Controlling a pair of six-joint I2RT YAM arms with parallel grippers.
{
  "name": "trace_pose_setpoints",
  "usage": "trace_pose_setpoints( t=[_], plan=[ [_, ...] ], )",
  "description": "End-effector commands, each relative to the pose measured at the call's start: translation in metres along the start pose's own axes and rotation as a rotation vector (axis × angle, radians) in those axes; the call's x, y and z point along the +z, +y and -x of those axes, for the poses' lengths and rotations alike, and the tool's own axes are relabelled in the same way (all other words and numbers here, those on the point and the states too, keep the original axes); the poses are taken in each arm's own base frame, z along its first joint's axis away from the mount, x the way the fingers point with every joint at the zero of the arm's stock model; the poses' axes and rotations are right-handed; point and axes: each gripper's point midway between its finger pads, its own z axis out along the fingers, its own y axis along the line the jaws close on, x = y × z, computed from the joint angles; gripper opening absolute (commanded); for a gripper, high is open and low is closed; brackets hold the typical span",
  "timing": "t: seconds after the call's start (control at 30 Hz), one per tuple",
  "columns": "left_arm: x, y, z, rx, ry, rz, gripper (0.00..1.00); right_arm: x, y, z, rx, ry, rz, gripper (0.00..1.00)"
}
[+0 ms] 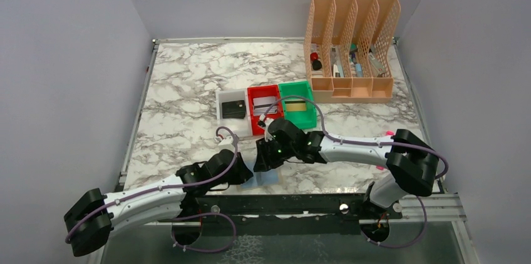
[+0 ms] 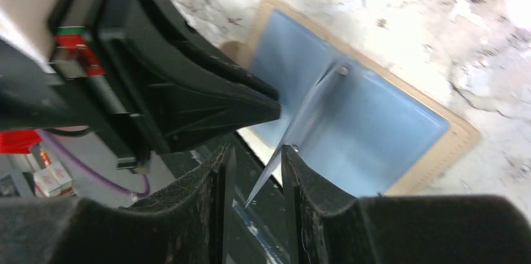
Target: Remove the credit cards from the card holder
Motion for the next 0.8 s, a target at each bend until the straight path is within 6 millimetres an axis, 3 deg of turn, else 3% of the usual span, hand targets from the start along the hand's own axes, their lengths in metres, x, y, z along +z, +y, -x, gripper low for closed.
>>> trace_pose_setpoints(
  t=[0.0, 0.1, 0.33, 0.63, 0.77],
  plan=[
    [-0.009, 0.0, 0.021, 0.002, -0.086, 0.043, 0.15, 0.001, 0.04, 0.016, -0.069, -0.02, 0.125, 0.39],
    [-0.021, 0.002, 0.037, -0.021, -0.144, 0.093, 0.15, 0.008, 0.051, 0.014, -0.086, 0.008, 0.175, 0.4],
    [-0.056, 0.008, 0.066, -0.112, -0.282, 0.132, 0.22, 0.026, 0.048, -0.002, -0.095, 0.082, 0.181, 0.4],
    [-0.058, 0.006, 0.059, -0.106, -0.261, 0.087, 0.3, 0.019, 0.02, 0.002, -0.095, 0.022, 0.031, 0.4],
    [-0.052, -0.018, 0.051, -0.028, -0.193, -0.019, 0.34, 0.02, -0.003, -0.008, -0.039, 0.006, -0.055, 0.4]
  ],
)
